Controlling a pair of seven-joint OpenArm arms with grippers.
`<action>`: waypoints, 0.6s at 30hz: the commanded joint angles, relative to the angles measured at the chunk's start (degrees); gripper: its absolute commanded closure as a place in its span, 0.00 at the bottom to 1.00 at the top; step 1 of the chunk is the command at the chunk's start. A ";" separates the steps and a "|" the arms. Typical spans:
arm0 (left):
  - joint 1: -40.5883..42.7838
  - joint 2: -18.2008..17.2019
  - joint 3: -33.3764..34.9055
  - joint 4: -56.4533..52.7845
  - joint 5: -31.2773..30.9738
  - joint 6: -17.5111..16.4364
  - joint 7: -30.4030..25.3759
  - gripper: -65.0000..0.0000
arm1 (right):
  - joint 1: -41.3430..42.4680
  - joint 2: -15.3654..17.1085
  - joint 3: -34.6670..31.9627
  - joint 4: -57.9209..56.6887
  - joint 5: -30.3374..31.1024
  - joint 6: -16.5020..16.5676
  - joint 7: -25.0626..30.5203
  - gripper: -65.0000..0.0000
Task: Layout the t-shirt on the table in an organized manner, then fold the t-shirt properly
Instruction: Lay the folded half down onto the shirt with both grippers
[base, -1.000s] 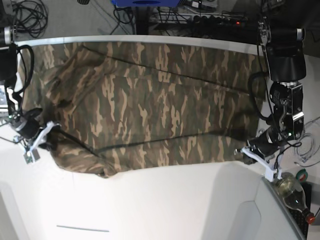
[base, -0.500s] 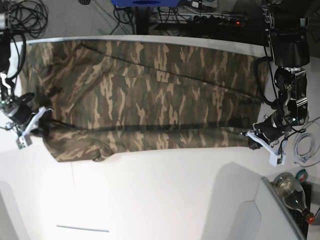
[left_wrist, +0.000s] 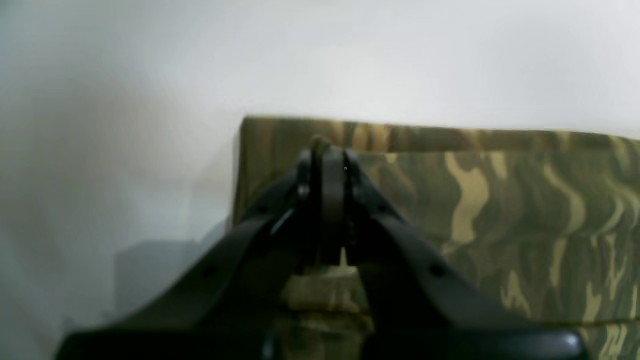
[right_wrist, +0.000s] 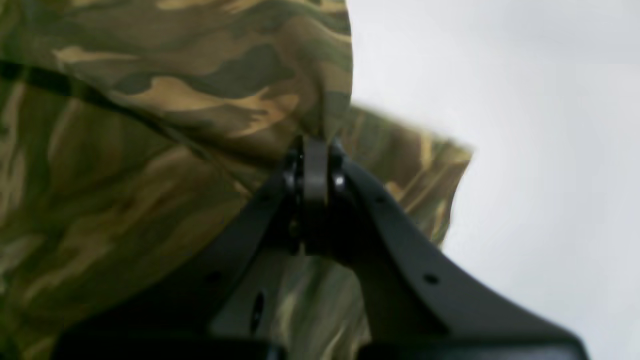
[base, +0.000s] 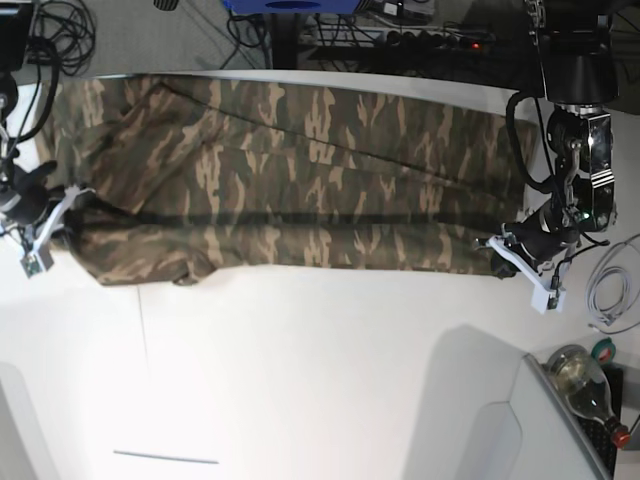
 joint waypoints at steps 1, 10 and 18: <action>-0.56 -1.09 -0.40 1.10 -0.15 0.04 -1.02 1.00 | 0.09 0.55 1.26 2.25 0.50 -0.25 0.28 1.00; 1.64 -1.97 -0.40 0.84 0.02 0.04 -1.20 1.00 | -4.21 -3.41 7.85 5.06 0.41 -0.25 -6.23 1.00; 2.87 -3.02 -0.40 1.01 0.29 0.04 -1.20 1.00 | -10.28 -4.46 8.82 7.96 0.68 -0.25 -7.02 1.00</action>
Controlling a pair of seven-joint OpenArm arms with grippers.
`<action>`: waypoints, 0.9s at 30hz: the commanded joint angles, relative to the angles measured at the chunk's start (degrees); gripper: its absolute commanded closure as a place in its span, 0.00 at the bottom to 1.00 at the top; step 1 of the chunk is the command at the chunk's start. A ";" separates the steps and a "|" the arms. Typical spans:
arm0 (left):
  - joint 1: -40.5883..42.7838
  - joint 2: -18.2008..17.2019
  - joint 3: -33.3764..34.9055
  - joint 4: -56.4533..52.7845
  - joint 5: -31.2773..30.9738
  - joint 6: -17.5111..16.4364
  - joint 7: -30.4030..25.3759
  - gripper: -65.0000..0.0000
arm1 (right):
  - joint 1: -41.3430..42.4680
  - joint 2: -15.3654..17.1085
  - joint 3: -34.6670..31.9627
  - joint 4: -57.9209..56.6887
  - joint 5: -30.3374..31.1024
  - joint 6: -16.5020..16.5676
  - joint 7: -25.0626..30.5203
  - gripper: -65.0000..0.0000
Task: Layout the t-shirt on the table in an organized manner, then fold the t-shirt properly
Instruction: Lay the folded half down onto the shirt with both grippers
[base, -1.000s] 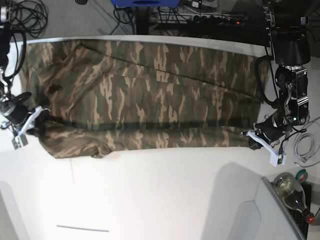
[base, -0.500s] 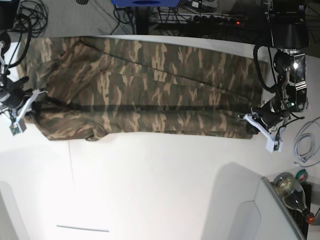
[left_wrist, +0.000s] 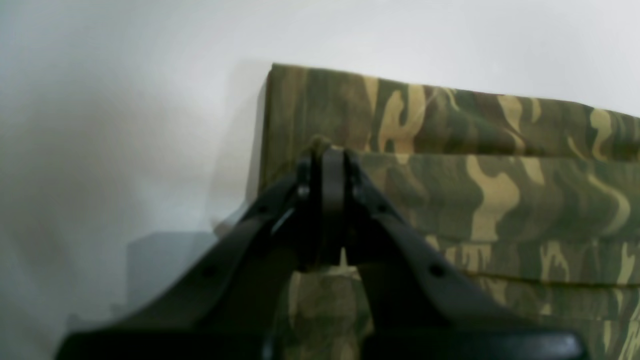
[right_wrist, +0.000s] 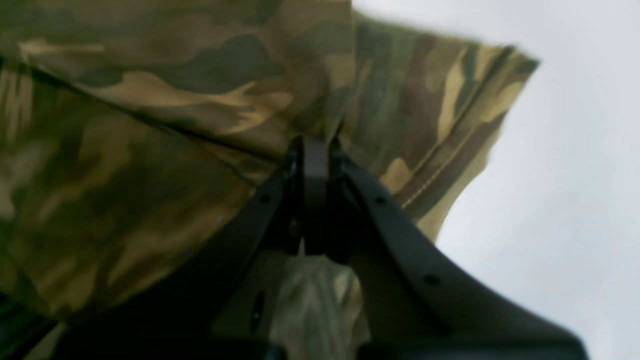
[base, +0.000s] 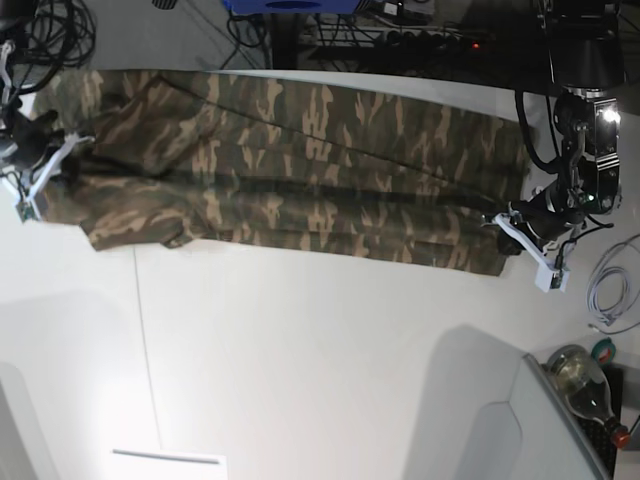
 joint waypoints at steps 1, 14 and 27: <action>-0.56 -1.06 -0.42 0.97 0.29 0.47 -1.20 1.00 | 0.17 -0.03 0.64 1.08 -0.22 -0.29 0.74 1.00; 2.78 -1.23 -0.42 1.41 0.29 0.47 -1.29 1.00 | -1.77 -1.35 0.55 7.23 -0.22 -0.29 0.12 1.00; 5.68 -1.94 -0.42 1.50 0.29 0.47 -1.02 1.00 | -1.50 -1.26 0.55 3.28 -0.22 -0.29 -2.69 1.00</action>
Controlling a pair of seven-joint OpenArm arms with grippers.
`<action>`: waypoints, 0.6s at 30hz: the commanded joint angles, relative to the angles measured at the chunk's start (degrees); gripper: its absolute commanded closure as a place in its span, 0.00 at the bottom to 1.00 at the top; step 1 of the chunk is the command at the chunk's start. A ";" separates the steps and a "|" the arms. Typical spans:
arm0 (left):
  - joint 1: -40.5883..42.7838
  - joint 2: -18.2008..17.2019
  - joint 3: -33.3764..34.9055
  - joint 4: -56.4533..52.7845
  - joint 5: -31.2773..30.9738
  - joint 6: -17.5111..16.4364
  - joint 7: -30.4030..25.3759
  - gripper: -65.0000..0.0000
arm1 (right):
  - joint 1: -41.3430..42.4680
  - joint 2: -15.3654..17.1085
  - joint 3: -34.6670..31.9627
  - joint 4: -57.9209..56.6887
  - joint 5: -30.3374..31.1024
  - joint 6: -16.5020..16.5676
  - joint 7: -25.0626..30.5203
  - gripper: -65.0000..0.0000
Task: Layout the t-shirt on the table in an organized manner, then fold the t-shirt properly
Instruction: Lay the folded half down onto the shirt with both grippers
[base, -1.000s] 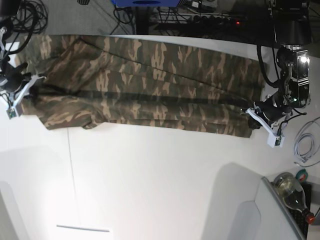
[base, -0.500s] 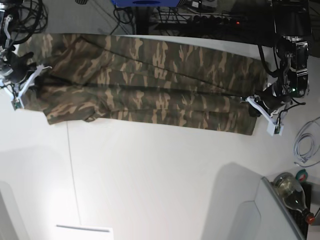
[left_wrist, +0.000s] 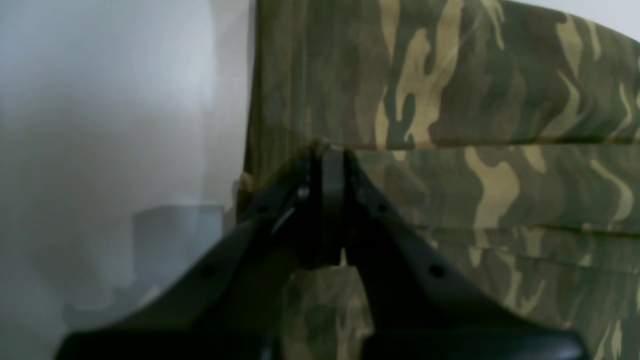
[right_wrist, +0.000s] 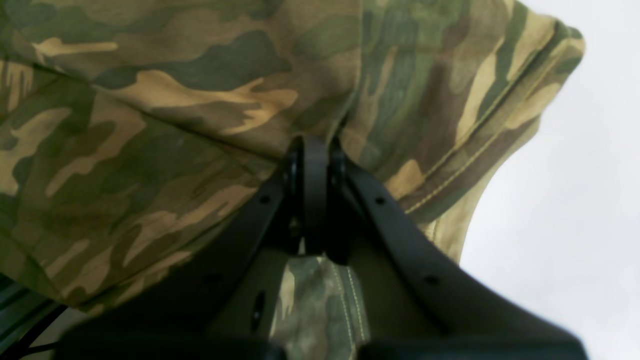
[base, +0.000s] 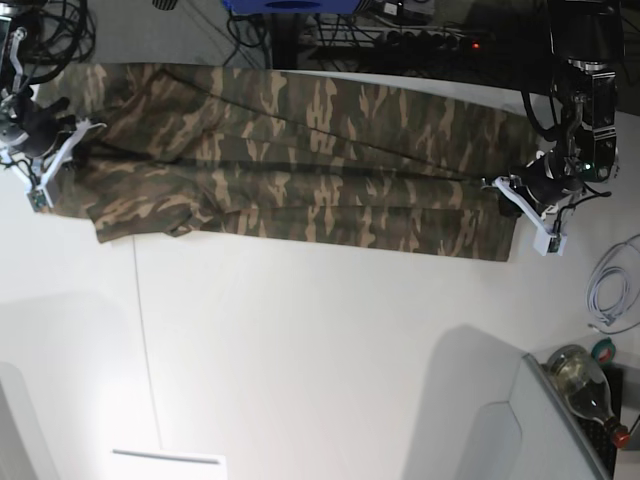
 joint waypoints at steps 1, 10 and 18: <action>-0.46 -1.06 -0.42 0.97 0.18 0.06 -0.83 1.00 | 0.18 1.01 0.42 0.41 0.08 -0.25 0.72 1.00; 2.35 -0.89 -0.25 -0.87 0.27 0.06 -1.18 1.00 | 1.41 1.01 0.42 -4.60 0.08 -0.25 0.72 1.00; 2.61 -0.80 -0.25 -2.10 0.27 0.06 -1.18 1.00 | 1.94 0.93 0.51 -5.83 0.17 -0.25 0.72 0.97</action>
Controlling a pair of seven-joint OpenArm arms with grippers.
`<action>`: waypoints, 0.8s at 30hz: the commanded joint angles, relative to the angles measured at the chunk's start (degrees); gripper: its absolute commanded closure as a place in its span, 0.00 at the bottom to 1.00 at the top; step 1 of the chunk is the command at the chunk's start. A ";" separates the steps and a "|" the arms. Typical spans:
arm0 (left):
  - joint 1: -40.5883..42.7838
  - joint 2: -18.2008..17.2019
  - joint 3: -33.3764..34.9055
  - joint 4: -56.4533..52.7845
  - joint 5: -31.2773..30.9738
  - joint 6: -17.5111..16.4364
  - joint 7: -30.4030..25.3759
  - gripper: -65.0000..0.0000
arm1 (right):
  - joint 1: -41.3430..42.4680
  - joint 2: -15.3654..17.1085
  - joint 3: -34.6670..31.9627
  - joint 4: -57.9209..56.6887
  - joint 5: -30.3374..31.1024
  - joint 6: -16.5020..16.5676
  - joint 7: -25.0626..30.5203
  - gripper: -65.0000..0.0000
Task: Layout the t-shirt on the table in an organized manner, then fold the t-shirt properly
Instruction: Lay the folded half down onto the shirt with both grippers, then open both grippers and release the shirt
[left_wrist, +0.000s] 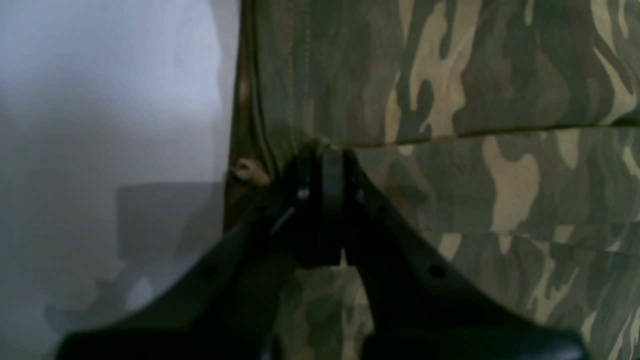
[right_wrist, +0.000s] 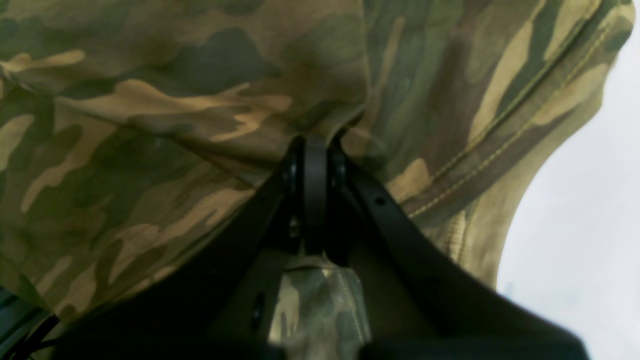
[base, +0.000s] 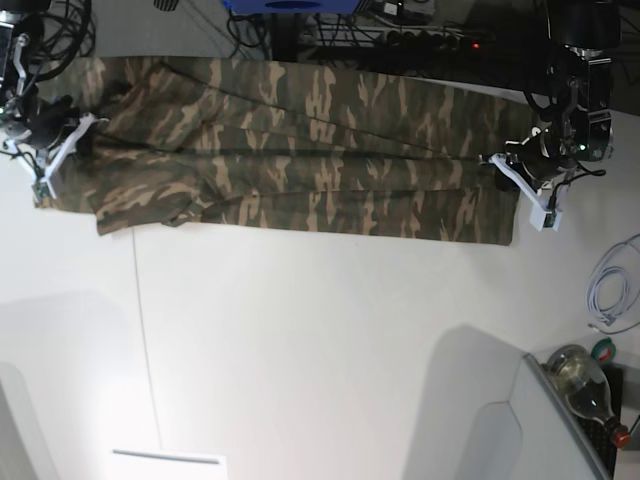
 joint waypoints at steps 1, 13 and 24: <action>-0.12 -0.95 -0.40 0.69 0.46 0.28 -0.04 1.00 | 0.34 0.93 0.53 0.75 0.02 -0.25 0.48 0.92; 0.76 0.19 -0.58 0.69 -0.06 0.28 0.13 0.42 | -3.26 -2.68 5.19 11.47 0.19 -0.51 0.48 0.44; 4.54 4.24 -20.88 10.19 -0.15 0.10 0.13 0.03 | 10.45 -5.23 4.93 10.15 0.19 -0.16 0.04 0.43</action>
